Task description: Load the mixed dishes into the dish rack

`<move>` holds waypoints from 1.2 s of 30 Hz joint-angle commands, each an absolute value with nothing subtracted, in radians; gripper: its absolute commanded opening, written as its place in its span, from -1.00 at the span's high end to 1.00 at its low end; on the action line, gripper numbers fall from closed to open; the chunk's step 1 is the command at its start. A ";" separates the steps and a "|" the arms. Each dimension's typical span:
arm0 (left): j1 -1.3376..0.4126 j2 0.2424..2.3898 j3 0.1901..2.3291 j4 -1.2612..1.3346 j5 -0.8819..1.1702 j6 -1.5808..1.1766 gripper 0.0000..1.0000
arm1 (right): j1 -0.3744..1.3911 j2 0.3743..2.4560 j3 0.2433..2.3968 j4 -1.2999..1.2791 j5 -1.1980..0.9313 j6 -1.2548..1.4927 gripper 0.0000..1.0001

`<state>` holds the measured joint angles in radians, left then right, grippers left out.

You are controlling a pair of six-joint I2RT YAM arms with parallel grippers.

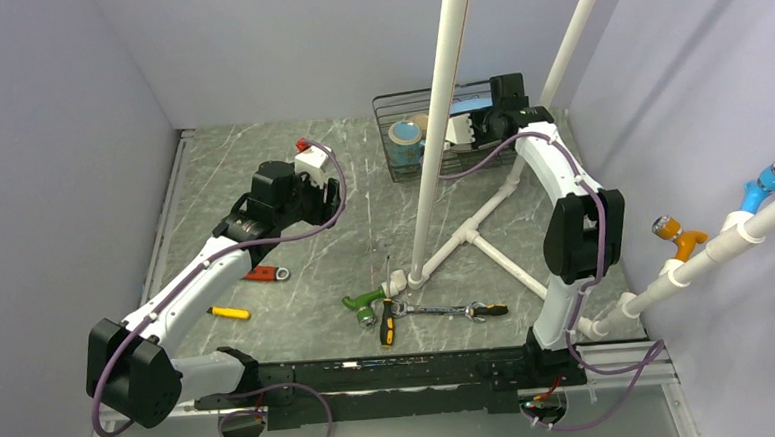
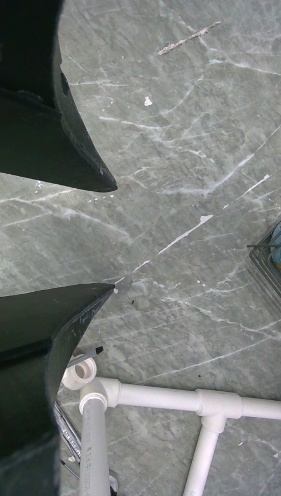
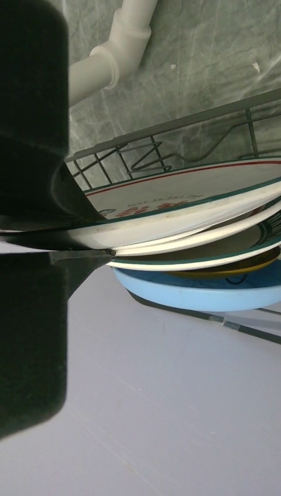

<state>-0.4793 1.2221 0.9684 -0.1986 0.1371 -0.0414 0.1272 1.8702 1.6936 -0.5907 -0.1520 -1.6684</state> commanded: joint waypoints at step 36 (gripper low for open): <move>-0.475 0.962 0.893 -0.118 0.062 -0.076 -0.36 | 0.154 1.243 1.086 -0.130 -0.307 -0.040 -0.99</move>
